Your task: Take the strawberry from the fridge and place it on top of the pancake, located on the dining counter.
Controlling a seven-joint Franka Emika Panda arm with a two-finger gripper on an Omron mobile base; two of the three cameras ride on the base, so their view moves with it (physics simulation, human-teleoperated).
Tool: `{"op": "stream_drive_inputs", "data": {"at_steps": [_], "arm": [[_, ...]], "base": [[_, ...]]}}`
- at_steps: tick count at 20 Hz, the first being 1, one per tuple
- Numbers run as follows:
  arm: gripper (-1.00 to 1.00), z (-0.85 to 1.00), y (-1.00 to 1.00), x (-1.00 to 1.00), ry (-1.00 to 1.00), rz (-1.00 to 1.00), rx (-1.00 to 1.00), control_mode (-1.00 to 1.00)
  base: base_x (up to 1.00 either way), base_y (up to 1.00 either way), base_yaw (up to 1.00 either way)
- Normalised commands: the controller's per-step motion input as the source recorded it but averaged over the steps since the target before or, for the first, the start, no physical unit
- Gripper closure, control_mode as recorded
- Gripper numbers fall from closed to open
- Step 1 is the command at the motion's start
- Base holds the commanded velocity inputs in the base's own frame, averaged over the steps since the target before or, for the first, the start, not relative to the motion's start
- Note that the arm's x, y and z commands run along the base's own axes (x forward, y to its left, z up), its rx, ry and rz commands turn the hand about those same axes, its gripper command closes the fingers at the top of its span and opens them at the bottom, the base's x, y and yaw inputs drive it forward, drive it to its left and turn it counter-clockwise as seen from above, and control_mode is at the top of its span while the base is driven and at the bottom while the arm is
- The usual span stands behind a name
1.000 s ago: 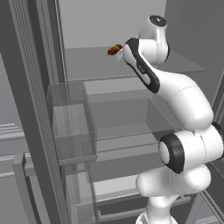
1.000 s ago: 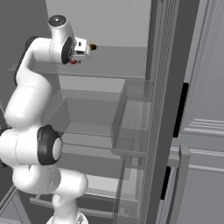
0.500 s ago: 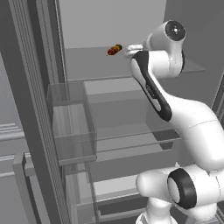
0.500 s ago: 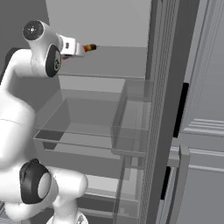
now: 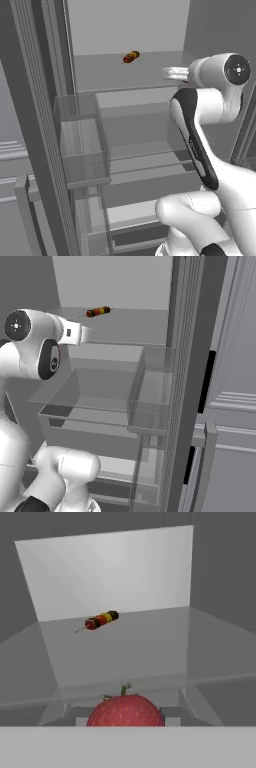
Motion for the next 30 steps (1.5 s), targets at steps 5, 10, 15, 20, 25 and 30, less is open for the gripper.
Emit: {"op": "stream_drive_inputs", "data": {"at_steps": [5,10,15,20,25,30], "arm": [[1.0,-0.17,-0.07,-1.0,0.0,0.09,0.01,-1.0],[1.0,-0.07,0.0,-1.0,0.13,0.1,-0.06,-1.0],[1.0,-0.19,0.0,-0.91,0.45,0.04,-0.17,-1.0],[1.0,-0.52,-0.01,-0.11,0.55,0.0,-0.16,-1.0],[1.0,-0.52,-0.15,0.0,0.21,0.0,0.0,-1.0],[1.0,-0.21,-0.01,-0.03,0.01,-0.03,0.01,-1.0]], "base": [[0.0,0.0,0.0],[0.0,0.0,0.0],[0.0,0.0,0.0],[0.0,0.0,0.0],[0.0,0.0,0.0],[0.0,0.0,0.0]]}}
